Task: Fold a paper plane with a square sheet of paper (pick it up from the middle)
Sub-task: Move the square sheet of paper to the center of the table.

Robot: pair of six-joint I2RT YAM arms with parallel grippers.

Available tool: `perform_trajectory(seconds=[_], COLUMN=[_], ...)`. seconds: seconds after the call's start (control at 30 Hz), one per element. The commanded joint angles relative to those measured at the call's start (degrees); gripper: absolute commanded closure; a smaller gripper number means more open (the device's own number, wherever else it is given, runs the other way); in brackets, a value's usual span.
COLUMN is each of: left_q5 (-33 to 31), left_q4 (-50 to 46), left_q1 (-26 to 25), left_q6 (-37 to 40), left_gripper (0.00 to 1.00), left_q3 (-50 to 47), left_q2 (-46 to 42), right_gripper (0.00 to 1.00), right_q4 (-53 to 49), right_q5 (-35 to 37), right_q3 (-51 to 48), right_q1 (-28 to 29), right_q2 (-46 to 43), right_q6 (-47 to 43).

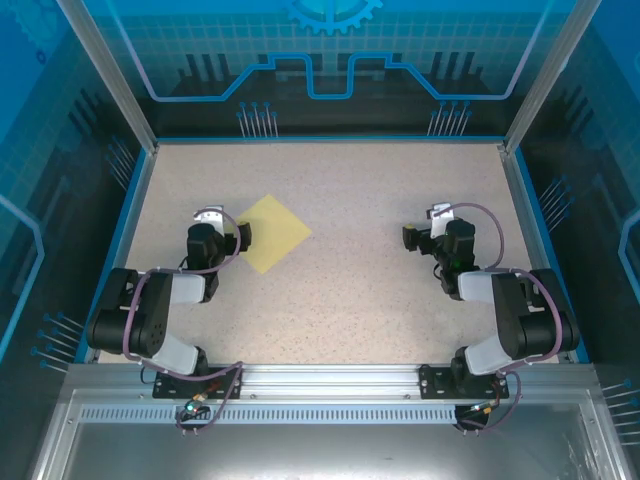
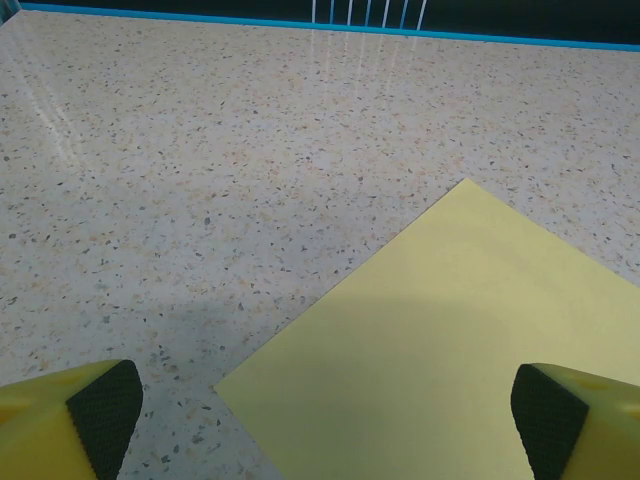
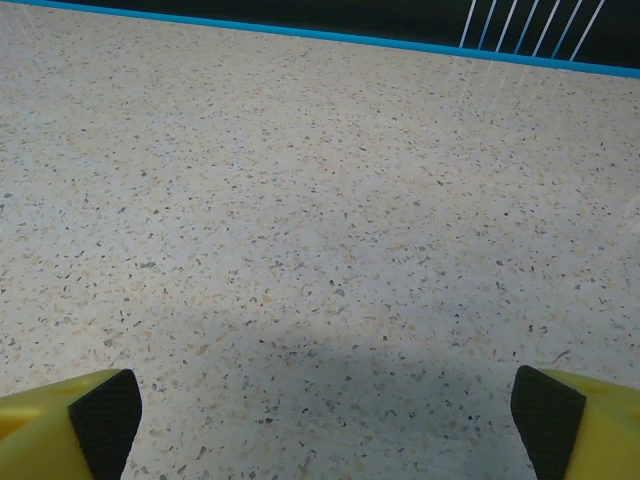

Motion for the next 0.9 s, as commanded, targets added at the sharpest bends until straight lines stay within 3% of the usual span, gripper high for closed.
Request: perform_trajectory(seconds=[0.0, 0.7, 0.8, 0.87], left_q5=[1.47, 2.08, 0.24, -1.95], left_q4=[0.47, 0.36, -1.98, -8.37], left_q1=[0.51, 0.81, 0.71, 0.70], left_q6=[0.83, 0.80, 0.39, -0.78], left_gripper=[0.01, 0.01, 0.01, 0.01], left_q3=[1.02, 1.12, 1.66, 2.98], left_q2=[0.27, 0.16, -1.79, -6.41], right_gripper=[0.01, 0.01, 0.01, 0.01], right_q4=[0.56, 0.59, -4.61, -11.59], right_q5=[-0.36, -0.80, 0.76, 3.69], right_q3=[1.02, 1.01, 2.55, 4.31], right_q1=[-1.01, -1.08, -0.63, -0.07], right_q2=[0.33, 0.25, -3.54, -8.81], right_q6=[-0.45, -0.53, -0.47, -0.09])
